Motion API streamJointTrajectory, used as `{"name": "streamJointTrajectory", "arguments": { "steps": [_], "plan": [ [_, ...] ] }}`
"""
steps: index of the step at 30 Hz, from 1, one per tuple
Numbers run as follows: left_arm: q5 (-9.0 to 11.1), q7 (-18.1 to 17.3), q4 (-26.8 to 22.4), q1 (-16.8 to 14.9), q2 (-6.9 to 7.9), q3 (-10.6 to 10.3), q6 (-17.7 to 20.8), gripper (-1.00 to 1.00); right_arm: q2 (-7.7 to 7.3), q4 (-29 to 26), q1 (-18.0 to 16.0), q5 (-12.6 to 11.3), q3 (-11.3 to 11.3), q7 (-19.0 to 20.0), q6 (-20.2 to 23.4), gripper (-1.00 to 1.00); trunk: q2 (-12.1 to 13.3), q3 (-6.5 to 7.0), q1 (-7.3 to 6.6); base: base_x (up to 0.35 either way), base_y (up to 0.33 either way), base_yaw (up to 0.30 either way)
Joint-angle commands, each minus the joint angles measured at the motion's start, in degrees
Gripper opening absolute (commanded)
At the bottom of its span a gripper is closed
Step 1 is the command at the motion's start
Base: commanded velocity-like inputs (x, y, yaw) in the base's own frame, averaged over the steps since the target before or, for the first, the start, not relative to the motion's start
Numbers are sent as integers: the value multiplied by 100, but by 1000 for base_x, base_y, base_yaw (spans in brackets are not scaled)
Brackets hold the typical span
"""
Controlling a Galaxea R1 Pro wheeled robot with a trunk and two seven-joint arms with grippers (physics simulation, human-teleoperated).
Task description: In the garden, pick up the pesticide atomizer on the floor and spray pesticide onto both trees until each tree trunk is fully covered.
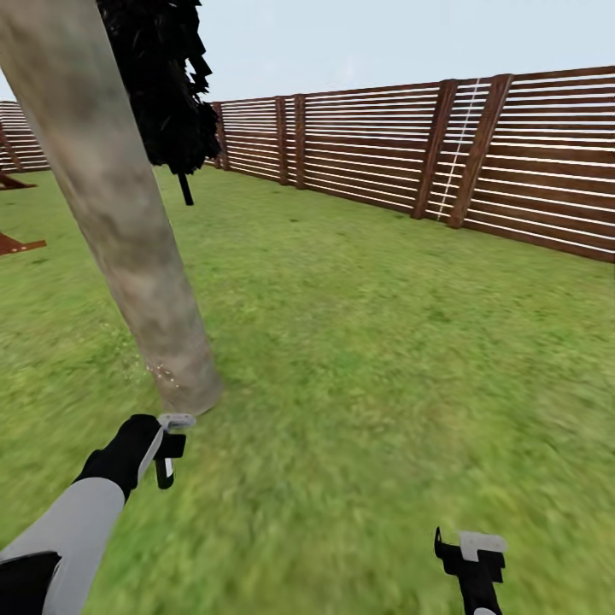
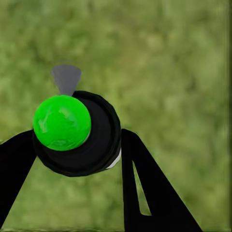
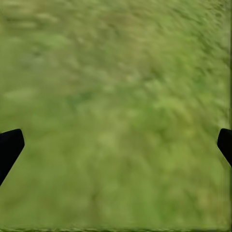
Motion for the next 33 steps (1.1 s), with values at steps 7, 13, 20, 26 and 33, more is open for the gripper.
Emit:
{"name": "streamJointTrajectory", "arguments": {
  "steps": [7, 13, 20, 26, 33],
  "plan": [
    [-4, 1, -320, 5, 5, -3, -7, -100, 1, 0, 0, 0, 1, 1, 0, 100, 0, 0, 0, -108, -30, 254],
    [24, -7, -723, -332, -105, -22, 237, -100, 1, 0, 8, 0, 1, 1, 0, 100, 0, 0, 0, -1, 0, 221],
    [39, -73, -735, -1216, 2, -48, 825, -100, -7, -3, 9, 0, -1, 8, 0, 100, 0, 0, 0, 0, 0, 1],
    [18, -39, -739, -1234, -380, -255, 826, -100, -10, -9, 9, 0, -4, 10, 0, 100, 0, 0, 0, 195, 0, 0],
    [6, -36, -739, -1179, 95, -260, 826, -100, -8, -9, 9, 0, -5, -3, 0, 100, 0, 0, 0, 189, 0, 1]
  ]
}}
